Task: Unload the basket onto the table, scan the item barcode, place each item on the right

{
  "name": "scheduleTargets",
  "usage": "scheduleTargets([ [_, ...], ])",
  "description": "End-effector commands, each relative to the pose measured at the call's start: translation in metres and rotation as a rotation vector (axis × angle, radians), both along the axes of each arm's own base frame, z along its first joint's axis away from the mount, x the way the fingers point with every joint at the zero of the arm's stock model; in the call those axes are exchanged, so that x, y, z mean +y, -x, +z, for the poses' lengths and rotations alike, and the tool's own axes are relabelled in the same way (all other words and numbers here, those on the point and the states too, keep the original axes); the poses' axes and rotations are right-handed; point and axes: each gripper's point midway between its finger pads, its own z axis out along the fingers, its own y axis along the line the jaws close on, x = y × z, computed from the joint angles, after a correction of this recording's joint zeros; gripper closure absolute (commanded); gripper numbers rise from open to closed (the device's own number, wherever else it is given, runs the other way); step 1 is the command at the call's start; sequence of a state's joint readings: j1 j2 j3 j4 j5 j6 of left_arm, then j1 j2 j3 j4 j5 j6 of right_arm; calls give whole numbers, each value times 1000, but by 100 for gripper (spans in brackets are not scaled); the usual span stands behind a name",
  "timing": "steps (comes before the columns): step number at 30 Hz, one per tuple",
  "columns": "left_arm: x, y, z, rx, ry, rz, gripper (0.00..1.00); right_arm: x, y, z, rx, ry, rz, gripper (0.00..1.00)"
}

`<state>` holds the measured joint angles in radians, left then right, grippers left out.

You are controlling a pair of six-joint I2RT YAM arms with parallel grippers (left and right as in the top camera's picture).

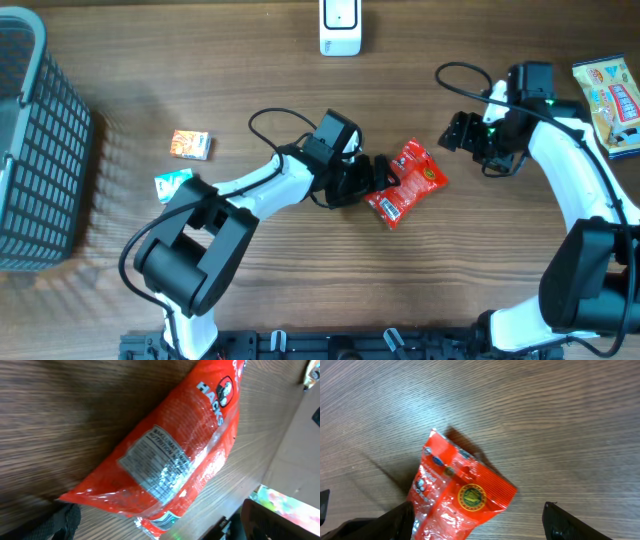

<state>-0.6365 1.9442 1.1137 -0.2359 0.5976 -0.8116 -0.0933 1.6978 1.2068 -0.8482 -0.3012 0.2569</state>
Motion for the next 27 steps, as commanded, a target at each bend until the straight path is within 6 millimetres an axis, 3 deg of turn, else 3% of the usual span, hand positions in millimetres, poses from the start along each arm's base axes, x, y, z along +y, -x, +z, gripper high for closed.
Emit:
scheduleTargets([
  [1,0,6,-20,70,-16,14,1,-4,-2,3,-5,9,-12,18],
  [8,-5,-5,-22,-22,-49,35,21,-4,-2,3,-4,9,-12,18],
  [11,-4,-8,-25,-46,-73,47,51,-4,-1,2,-1,9,-12,18],
  [15,2,-15,-28,-53,-109,98,73,-4,2,-3,8,8,-12,18],
  [19,4,-17,-30,-62,-122,111,84,-5,6,-8,19,15,-13,18],
  [22,10,-18,-31,-46,-130,120,85,-4,4,-7,11,14,-14,18],
  [24,17,-18,-33,-16,-137,128,85,-5,1,-7,0,15,-13,18],
  [25,22,-17,-34,6,-142,134,96,-4,0,-6,-8,11,-8,18],
  [27,35,-17,-36,60,-149,153,96,3,-4,-3,-42,-15,50,18],
])
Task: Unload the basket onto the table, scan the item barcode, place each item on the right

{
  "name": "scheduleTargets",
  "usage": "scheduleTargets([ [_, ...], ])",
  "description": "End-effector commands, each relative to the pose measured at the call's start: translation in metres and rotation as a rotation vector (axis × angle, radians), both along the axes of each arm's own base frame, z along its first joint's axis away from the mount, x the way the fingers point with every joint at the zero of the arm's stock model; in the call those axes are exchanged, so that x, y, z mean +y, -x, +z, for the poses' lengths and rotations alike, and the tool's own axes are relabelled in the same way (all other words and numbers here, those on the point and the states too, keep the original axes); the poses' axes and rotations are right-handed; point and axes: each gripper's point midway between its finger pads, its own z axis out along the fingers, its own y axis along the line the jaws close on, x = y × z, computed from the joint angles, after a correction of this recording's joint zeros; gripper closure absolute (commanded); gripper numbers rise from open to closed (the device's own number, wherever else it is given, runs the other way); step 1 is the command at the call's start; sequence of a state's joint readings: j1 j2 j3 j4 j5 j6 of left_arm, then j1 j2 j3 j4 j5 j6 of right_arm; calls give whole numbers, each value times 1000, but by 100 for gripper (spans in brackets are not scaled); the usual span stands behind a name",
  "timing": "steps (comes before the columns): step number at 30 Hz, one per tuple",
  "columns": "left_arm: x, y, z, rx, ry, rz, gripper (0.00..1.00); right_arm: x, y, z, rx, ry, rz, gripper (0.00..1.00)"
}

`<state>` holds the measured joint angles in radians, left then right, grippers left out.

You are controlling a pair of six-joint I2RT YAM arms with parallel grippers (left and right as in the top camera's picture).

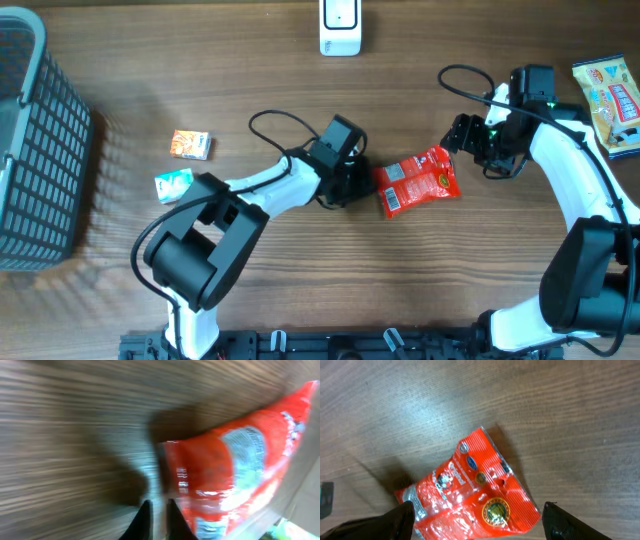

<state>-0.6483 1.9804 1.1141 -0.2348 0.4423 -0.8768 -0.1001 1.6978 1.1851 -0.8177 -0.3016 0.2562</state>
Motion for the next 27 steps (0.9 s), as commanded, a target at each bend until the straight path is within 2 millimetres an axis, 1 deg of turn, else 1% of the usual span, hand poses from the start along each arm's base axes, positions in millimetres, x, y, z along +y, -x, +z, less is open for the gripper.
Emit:
scheduleTargets([
  [1,27,-4,-10,92,-15,54,96,9,-4,4,-50,-32,91,18],
  [2,36,-5,-10,121,-9,63,96,16,-6,6,-75,-58,134,18],
  [3,42,-6,-11,139,-10,71,96,17,-7,7,-83,-66,142,18],
  [4,54,-7,-12,168,-14,90,96,17,-8,8,-89,-65,143,18],
  [7,82,-11,-13,212,-10,114,96,16,-17,11,-129,-57,145,18],
  [8,90,-14,-11,220,6,113,96,15,-23,11,-154,-50,145,19],
  [9,93,-15,-9,223,31,105,96,14,-27,12,-169,-46,144,22],
  [10,94,-16,-6,221,59,91,96,14,-32,11,-184,-42,143,26],
  [12,94,-16,0,208,103,55,96,14,-37,7,-187,-50,129,44],
  [15,94,-14,-1,202,102,36,87,18,-39,-4,-162,-62,113,64],
  [16,93,-14,-1,201,96,35,83,21,-39,-10,-150,-66,113,67],
  [17,92,-13,-1,201,95,30,78,23,-39,-16,-136,-69,119,67],
  [20,89,-11,-3,195,78,21,73,32,-38,-39,-83,-61,130,68],
  [21,89,-10,-4,193,68,20,72,31,-37,-45,-66,-45,120,68],
  [22,90,-9,-7,189,47,19,72,27,-36,-55,-42,-9,104,69],
  [24,89,-7,-8,186,31,12,72,18,-35,-68,-8,47,75,72],
  [27,86,-5,-11,178,10,2,71,11,-33,-78,16,82,67,75],
])
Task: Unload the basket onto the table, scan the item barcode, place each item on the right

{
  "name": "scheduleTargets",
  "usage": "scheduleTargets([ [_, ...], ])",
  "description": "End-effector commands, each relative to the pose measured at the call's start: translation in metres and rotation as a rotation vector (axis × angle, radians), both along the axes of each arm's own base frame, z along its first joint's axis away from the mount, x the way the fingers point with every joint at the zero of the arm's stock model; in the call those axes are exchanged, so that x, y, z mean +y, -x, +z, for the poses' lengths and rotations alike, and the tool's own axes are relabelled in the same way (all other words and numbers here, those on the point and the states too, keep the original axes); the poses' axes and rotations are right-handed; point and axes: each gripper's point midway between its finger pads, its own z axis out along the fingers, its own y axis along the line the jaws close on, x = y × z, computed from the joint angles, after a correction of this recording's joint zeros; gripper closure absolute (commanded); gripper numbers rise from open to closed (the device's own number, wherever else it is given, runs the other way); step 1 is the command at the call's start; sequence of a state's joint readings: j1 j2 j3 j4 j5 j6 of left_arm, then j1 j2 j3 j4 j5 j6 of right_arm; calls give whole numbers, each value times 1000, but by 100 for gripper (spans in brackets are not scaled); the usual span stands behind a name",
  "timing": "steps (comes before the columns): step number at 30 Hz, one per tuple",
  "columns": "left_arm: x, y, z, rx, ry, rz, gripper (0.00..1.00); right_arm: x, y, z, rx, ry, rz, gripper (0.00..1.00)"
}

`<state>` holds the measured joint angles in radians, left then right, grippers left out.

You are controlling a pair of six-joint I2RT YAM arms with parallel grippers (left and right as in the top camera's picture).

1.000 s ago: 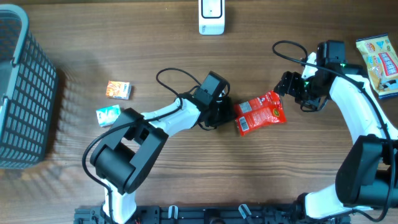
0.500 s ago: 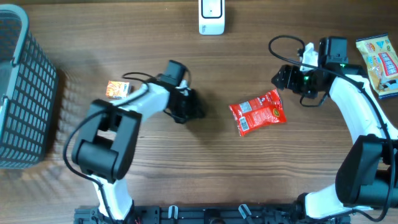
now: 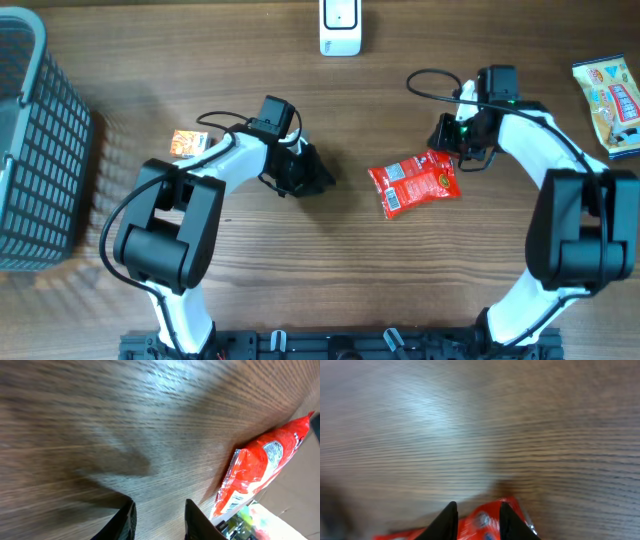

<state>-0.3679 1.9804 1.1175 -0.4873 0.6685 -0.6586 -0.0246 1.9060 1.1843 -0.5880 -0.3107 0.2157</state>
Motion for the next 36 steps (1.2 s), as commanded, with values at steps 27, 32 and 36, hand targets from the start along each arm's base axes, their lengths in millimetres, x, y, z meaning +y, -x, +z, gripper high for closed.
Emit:
scheduleTargets([
  [27,9,22,-13,78,-72,-26,31,33,84,-3,313,-196,164,16],
  [32,-6,35,-12,80,-63,-82,39,62,83,17,213,-387,325,13],
  [36,-18,45,-12,78,-64,-123,46,67,97,20,237,-420,370,15],
])
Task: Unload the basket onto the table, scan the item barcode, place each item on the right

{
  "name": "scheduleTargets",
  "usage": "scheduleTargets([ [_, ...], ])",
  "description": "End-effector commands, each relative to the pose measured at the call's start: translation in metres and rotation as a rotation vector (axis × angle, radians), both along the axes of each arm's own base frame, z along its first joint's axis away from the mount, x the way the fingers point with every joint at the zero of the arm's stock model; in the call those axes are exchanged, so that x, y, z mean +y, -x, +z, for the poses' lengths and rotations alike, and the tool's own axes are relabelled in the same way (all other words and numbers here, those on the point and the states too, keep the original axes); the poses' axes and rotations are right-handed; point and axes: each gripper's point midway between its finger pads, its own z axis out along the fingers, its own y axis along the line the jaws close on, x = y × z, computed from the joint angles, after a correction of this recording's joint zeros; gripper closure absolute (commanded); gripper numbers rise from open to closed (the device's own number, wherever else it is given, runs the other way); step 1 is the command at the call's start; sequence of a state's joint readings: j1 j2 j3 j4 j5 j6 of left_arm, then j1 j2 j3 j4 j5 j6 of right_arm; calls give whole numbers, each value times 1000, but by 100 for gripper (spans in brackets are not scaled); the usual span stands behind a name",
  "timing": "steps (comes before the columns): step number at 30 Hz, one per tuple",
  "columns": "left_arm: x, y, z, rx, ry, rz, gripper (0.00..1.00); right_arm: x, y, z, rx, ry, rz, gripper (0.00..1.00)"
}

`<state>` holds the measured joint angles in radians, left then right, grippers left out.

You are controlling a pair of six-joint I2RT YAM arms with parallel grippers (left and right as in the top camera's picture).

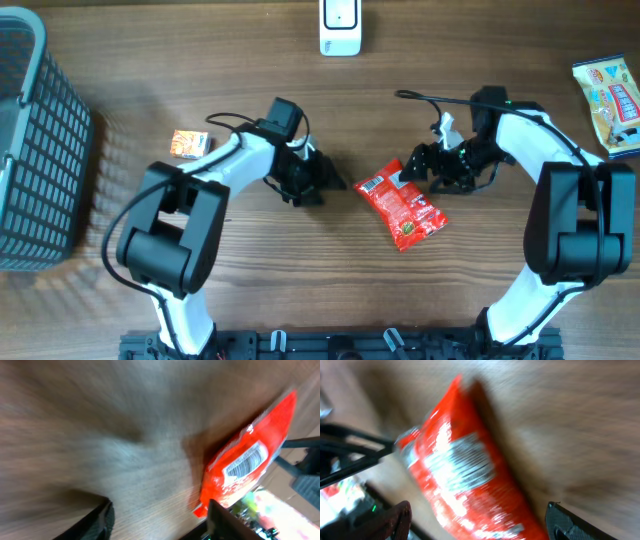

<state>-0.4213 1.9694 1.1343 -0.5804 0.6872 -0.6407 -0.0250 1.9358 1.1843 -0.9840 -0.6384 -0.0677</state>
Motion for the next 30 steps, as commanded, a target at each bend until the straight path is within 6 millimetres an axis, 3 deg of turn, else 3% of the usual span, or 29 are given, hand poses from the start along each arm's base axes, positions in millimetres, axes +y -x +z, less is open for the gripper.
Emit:
scheduleTargets([
  [1,-6,20,-18,21,-57,-54,46,15,10,8,-38,-120,89,15],
  [9,-14,24,-17,67,-53,-8,45,16,43,-12,47,-126,86,15],
  [16,-46,24,-12,4,-6,-32,44,20,54,-30,93,-108,21,17],
  [22,-55,8,-8,-30,22,27,66,31,70,-37,131,-100,43,23],
  [27,-52,3,-11,-29,-9,70,84,38,65,-42,130,-73,20,26],
  [28,-52,3,-11,-27,-9,72,94,38,63,-43,129,-62,14,26],
  [30,-52,3,-11,-28,-9,73,96,35,61,-48,130,-21,0,27],
])
